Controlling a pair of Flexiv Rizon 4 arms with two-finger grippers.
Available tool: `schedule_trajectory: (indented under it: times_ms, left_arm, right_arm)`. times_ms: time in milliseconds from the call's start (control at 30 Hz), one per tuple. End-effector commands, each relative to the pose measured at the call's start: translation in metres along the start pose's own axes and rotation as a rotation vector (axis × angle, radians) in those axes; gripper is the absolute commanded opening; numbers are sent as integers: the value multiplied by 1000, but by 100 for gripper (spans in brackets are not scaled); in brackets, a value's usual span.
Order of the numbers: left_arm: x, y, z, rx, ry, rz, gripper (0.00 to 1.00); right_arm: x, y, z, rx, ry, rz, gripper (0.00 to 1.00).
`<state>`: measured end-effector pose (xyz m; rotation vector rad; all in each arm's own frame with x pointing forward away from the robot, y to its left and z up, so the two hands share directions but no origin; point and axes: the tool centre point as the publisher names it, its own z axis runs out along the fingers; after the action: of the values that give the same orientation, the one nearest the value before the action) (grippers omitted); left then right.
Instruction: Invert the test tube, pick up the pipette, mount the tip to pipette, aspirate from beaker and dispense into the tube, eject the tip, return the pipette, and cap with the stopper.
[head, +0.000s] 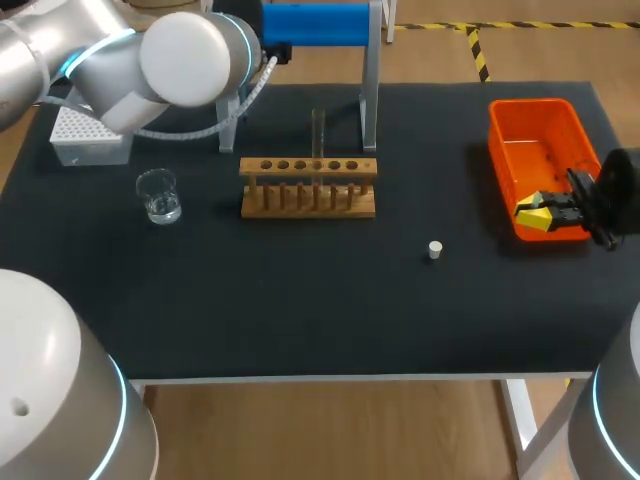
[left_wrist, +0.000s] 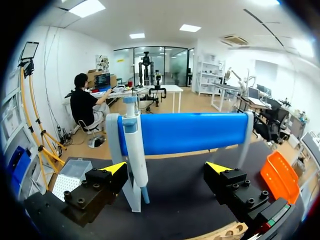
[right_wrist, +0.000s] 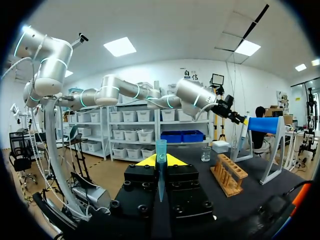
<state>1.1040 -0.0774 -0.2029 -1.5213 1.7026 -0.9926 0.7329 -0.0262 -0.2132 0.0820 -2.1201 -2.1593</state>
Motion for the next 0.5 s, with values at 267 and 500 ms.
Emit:
schedule_trajectory:
  times_ms: [267,500]
  left_arm:
    - [-10,-6,8,4,-32,-19,100]
    - [-15,-8,13,12,-46,-21,100]
  right_arm:
    - [1,0,-1,0,1,-1,0]
    - [1,0,-1,0,1,-1,0]
